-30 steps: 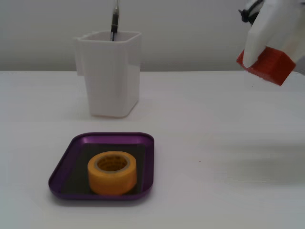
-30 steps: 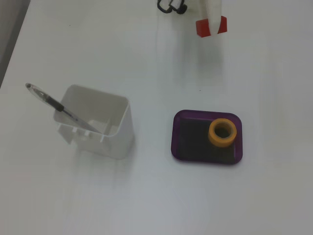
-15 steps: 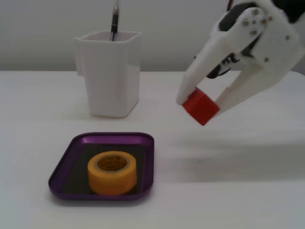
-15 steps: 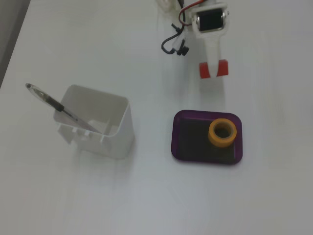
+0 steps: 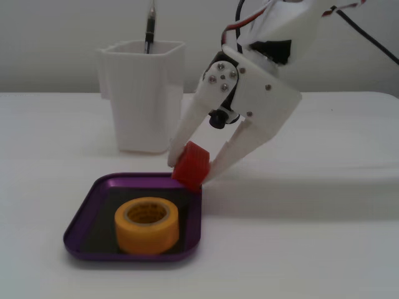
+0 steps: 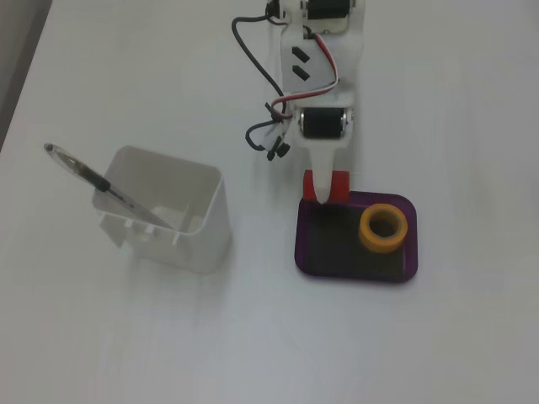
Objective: Pick up the red cube and place it in the box.
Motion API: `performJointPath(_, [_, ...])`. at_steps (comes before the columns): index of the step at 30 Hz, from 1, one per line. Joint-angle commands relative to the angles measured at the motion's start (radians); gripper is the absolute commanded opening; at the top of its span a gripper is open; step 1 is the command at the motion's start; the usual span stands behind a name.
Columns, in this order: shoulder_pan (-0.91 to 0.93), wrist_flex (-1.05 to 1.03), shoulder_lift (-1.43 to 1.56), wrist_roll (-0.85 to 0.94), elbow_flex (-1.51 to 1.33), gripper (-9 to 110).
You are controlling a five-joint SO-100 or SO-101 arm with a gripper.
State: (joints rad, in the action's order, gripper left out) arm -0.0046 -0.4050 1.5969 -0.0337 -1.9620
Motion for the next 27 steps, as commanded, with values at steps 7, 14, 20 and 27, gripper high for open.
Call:
performJointPath(7, [0.005, 0.021, -0.055, -0.009, 0.129, -1])
performJointPath(14, [0.005, 0.021, -0.152, -0.009, 0.186, -1])
performJointPath(20, [0.005, 0.021, -0.184, -0.009, 0.202, 0])
performJointPath(27, [-0.008, 0.009, -0.176, -0.008, 0.202, 7])
